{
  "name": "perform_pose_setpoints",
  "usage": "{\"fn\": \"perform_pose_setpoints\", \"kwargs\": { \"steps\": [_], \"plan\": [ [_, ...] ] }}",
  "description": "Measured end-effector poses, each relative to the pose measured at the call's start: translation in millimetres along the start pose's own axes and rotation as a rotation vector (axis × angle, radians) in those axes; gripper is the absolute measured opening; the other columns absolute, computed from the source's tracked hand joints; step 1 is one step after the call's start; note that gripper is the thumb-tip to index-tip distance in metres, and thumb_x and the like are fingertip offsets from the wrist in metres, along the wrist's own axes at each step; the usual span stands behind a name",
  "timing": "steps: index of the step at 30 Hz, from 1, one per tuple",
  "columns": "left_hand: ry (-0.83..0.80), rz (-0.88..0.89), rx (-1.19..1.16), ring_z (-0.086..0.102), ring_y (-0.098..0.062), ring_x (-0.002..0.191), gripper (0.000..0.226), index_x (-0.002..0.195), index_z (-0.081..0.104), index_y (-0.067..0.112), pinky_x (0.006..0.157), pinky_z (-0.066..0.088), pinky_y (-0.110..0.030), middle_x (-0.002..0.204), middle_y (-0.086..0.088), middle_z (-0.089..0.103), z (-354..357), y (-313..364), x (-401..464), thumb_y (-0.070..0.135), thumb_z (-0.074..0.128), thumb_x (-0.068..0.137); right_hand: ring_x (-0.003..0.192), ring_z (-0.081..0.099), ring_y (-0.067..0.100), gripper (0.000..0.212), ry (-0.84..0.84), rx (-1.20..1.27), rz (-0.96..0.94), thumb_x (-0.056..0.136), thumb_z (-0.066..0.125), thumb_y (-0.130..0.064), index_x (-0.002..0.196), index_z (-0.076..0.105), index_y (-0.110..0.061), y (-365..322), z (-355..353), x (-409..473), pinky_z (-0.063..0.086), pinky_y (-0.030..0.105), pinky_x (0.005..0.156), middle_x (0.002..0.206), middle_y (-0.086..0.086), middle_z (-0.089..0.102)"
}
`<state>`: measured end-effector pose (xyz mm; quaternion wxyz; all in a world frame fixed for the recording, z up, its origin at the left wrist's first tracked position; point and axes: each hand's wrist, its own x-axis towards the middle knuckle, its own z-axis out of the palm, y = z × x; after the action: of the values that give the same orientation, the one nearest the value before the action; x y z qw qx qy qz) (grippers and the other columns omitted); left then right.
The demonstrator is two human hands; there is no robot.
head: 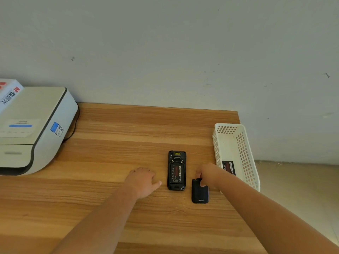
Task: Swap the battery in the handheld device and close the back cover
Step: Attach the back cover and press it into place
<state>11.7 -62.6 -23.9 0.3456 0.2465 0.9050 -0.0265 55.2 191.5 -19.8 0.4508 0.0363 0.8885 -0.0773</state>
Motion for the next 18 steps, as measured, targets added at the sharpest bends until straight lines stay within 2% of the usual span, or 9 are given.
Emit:
{"fn": "perform_pose_setpoints", "kwargs": {
  "steps": [4,6,8,10,13,16,18],
  "plan": [
    [0.020,0.008,-0.022,0.052,-0.016,0.113,0.053,0.119,0.059,0.022,0.105,0.038,-0.039,0.123,0.002,0.060,-1.4,0.8,1.7,0.063,0.036,0.094,0.113,0.060,0.024,0.046,0.006,0.301,0.006,0.086,0.072,-0.017,0.130,0.060,-0.014,11.4,-12.2,-5.9,0.049,0.038,0.099,0.130,0.006,0.062],
    [0.037,0.012,-0.040,0.052,-0.015,0.110,0.053,0.117,0.060,0.024,0.103,0.039,-0.038,0.119,0.004,0.060,-2.9,2.1,2.8,0.064,0.035,0.094,0.101,0.064,0.021,0.042,0.012,0.478,-0.023,0.088,0.069,-0.012,0.129,0.060,-0.012,11.2,-19.2,-8.4,0.056,0.033,0.085,0.126,0.007,0.063],
    [0.049,0.015,-0.067,0.052,-0.014,0.107,0.053,0.113,0.060,0.025,0.101,0.039,-0.038,0.115,0.005,0.060,-4.4,2.6,4.2,0.066,0.034,0.093,0.087,0.063,0.013,0.036,0.055,0.611,-0.070,0.091,0.064,-0.010,0.127,0.062,-0.014,6.4,-28.3,-9.1,0.054,0.022,0.068,0.119,0.007,0.065],
    [0.055,0.014,-0.082,0.052,-0.013,0.106,0.053,0.113,0.060,0.026,0.100,0.040,-0.038,0.114,0.006,0.061,-5.6,2.1,5.7,0.067,0.033,0.092,0.083,0.062,0.010,0.035,0.104,0.728,-0.093,0.093,0.061,-0.009,0.127,0.062,-0.018,-1.1,-37.1,-7.2,0.053,0.019,0.063,0.113,0.005,0.064],
    [0.054,0.006,-0.084,0.052,-0.014,0.107,0.055,0.113,0.061,0.026,0.099,0.041,-0.038,0.114,0.007,0.060,-6.6,-0.4,7.6,0.068,0.033,0.092,0.085,0.064,0.013,0.034,0.134,0.857,-0.112,0.094,0.058,-0.005,0.127,0.061,-0.014,-13.0,-47.3,-2.2,0.057,0.022,0.066,0.111,0.008,0.063],
    [0.067,0.006,-0.088,0.052,-0.013,0.101,0.051,0.107,0.061,0.027,0.097,0.041,-0.037,0.107,0.009,0.060,-6.5,-3.8,8.2,0.068,0.034,0.092,0.094,0.065,0.019,0.034,0.149,0.867,-0.129,0.095,0.057,-0.005,0.127,0.061,-0.014,-22.1,-51.8,4.1,0.058,0.030,0.079,0.112,0.009,0.064],
    [0.076,0.008,-0.096,0.051,-0.012,0.099,0.049,0.104,0.061,0.028,0.097,0.041,-0.037,0.104,0.010,0.059,-5.8,-5.4,7.9,0.067,0.035,0.092,0.093,0.064,0.019,0.034,0.155,0.847,-0.126,0.095,0.057,-0.007,0.128,0.061,-0.015,-25.9,-52.1,8.6,0.057,0.030,0.079,0.111,0.008,0.064]
  ]
}}
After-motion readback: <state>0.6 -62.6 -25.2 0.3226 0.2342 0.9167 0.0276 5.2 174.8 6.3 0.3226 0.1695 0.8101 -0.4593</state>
